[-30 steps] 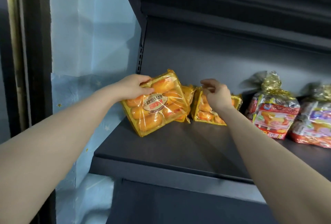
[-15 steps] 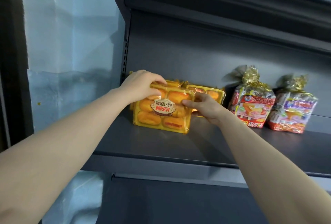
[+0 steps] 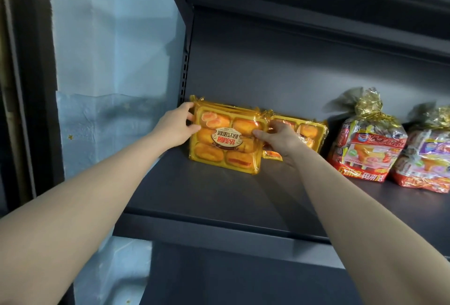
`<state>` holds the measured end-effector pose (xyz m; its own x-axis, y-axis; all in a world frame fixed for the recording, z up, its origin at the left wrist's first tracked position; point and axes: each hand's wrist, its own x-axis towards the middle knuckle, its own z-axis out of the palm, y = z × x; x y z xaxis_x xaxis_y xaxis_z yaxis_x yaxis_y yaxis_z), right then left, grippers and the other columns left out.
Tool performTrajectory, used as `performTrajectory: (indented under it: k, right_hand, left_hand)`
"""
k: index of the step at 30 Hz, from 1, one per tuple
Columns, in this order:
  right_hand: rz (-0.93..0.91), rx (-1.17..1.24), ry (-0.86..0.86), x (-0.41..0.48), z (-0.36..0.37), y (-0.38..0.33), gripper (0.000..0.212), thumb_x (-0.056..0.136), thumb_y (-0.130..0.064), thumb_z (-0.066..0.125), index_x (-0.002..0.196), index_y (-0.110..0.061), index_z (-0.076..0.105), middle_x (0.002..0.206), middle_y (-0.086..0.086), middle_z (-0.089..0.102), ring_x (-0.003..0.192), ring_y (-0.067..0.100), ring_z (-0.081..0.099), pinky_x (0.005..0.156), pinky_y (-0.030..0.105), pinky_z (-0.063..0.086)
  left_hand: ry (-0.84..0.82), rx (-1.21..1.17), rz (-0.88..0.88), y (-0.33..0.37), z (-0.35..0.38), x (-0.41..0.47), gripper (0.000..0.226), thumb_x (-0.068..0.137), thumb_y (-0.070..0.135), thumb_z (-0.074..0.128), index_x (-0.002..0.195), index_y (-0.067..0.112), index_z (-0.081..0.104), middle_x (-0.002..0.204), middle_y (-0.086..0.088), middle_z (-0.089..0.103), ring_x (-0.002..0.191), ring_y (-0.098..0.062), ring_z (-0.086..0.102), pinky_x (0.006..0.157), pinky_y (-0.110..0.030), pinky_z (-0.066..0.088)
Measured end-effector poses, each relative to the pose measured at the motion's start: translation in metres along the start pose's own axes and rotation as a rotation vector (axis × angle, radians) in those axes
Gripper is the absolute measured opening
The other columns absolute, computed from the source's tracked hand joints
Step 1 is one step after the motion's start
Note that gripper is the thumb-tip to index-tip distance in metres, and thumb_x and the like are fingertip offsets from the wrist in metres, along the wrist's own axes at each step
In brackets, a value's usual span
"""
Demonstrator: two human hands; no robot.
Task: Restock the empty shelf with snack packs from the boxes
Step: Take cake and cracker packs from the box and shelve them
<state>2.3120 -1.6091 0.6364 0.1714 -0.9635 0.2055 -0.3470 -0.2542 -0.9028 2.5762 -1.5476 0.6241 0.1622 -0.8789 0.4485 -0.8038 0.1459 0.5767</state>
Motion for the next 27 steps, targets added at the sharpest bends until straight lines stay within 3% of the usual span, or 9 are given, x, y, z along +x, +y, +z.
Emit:
performTrajectory:
  k: [7, 11, 15, 19, 27]
  right_hand:
    - [-0.088, -0.231, 0.156, 0.004, 0.012, 0.005, 0.063, 0.089, -0.026, 0.073, 0.143, -0.022, 0.041, 0.133, 0.005, 0.056, 0.116, 0.028, 0.060, 0.094, 0.047, 0.055]
    - [-0.138, -0.385, 0.195, -0.007, 0.007, 0.004, 0.061, 0.093, -0.029, 0.068, 0.147, -0.023, 0.038, 0.133, 0.007, 0.059, 0.115, 0.029, 0.061, 0.085, 0.036, 0.052]
    - [-0.282, -0.652, 0.289, -0.030, -0.003, 0.005, 0.055, 0.096, -0.025, 0.064, 0.145, -0.022, 0.038, 0.122, 0.007, 0.064, 0.102, 0.027, 0.065, 0.074, 0.030, 0.045]
    - [-0.323, -0.791, 0.268, -0.064, -0.023, 0.010, 0.054, 0.095, -0.026, 0.064, 0.143, -0.024, 0.041, 0.117, 0.008, 0.066, 0.099, 0.029, 0.065, 0.079, 0.035, 0.050]
    - [-0.309, -1.014, 0.352, -0.155, -0.110, 0.035, 0.043, 0.094, -0.027, 0.062, 0.136, -0.021, 0.052, 0.121, 0.010, 0.064, 0.105, 0.036, 0.061, 0.083, 0.043, 0.050]
  left_hand:
    - [-0.019, 0.004, -0.007, -0.002, 0.003, 0.001, 0.058, 0.094, 0.023, 0.066, 0.147, 0.022, 0.042, 0.134, 0.001, 0.059, 0.111, -0.024, 0.062, 0.101, -0.048, 0.048]
    - [-0.007, 0.039, -0.008, 0.000, 0.004, -0.003, 0.059, 0.092, 0.026, 0.068, 0.146, 0.020, 0.044, 0.137, -0.003, 0.057, 0.113, -0.026, 0.062, 0.101, -0.048, 0.047]
    - [0.122, 0.078, 0.000, 0.011, 0.007, -0.015, 0.068, 0.088, 0.028, 0.071, 0.147, 0.021, 0.038, 0.138, -0.009, 0.046, 0.113, -0.031, 0.061, 0.099, -0.049, 0.048]
    - [0.144, 0.120, 0.156, 0.041, 0.016, -0.035, 0.062, 0.089, 0.026, 0.071, 0.142, 0.022, 0.040, 0.137, -0.006, 0.048, 0.111, -0.028, 0.061, 0.099, -0.046, 0.048]
    - [0.011, 0.094, 0.458, 0.144, 0.067, -0.077, 0.046, 0.092, 0.028, 0.068, 0.135, 0.024, 0.051, 0.127, 0.002, 0.058, 0.111, -0.020, 0.060, 0.092, -0.038, 0.050]
